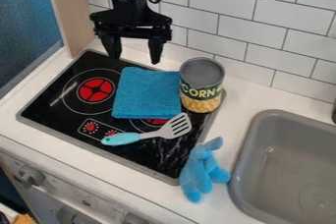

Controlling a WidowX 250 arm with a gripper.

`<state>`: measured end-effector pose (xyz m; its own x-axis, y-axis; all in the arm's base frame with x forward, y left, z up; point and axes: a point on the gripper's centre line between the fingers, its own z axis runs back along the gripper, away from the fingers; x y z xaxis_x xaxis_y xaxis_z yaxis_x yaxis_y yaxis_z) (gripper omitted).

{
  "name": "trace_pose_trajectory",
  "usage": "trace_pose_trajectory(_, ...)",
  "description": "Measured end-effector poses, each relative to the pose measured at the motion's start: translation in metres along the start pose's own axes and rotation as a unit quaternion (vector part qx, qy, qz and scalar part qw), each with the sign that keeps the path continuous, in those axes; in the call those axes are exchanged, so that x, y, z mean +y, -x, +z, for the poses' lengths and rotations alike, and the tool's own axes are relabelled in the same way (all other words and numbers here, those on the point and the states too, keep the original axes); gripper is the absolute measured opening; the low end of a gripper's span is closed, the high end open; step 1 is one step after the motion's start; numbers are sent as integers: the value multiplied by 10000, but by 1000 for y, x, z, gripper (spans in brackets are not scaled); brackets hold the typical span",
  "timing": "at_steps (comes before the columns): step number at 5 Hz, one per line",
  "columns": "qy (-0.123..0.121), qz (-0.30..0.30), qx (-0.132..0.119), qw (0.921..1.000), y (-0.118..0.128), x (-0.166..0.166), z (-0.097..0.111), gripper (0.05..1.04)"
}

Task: Move the blue spatula on the upper left of stove

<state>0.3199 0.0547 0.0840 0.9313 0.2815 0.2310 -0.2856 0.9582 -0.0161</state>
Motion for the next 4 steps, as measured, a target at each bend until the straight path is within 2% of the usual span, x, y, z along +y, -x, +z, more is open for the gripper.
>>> trace_pose_trajectory(2, 7, -144, 310, 9994, 15, 0, -14, 999)
trace_pose_trajectory(3, 52, -515, 435, 9977, 32, -5, -19, 1000)
trace_pose_trajectory(4, -76, -1055, 392, 9936, 53, -7, -19, 999)
